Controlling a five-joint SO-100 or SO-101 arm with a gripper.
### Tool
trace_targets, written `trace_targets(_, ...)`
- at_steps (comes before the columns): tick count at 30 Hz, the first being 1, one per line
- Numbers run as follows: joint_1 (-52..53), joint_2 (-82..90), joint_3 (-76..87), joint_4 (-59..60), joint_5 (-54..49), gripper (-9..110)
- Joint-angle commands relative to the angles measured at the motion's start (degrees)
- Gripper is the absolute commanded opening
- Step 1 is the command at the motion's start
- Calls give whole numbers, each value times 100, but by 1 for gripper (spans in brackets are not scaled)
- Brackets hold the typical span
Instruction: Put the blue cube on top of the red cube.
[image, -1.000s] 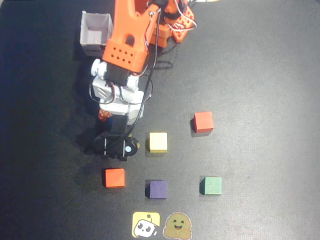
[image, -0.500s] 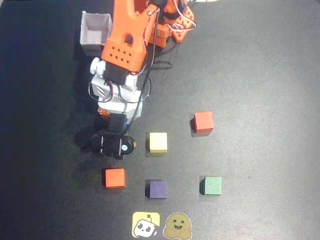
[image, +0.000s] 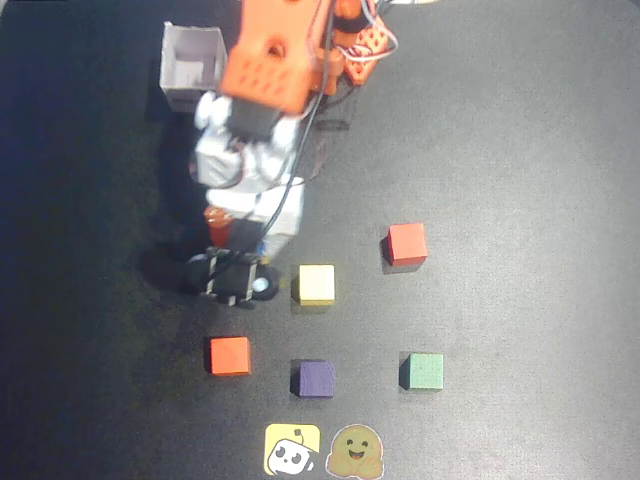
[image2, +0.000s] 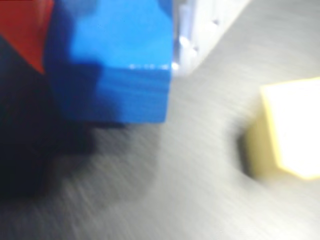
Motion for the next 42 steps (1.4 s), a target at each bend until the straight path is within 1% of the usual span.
trace_targets(1,-387,598,-264,62,387,2)
trace_targets(6,-896,782,-290,97,492,2)
trace_targets(11,-1635,861,-246,88,905,2)
trace_targets(18,-2435,545,-325,-439,888,2)
trace_targets(30,-2856,-563,-1266,-1397,853,2)
trace_targets(34,-2821,-958,-1819,-659,1037,2)
trace_targets(38,-2812,-967,-1802,-26,1178,2)
trace_targets(42,-2874,-844,-1793,325,1169,2)
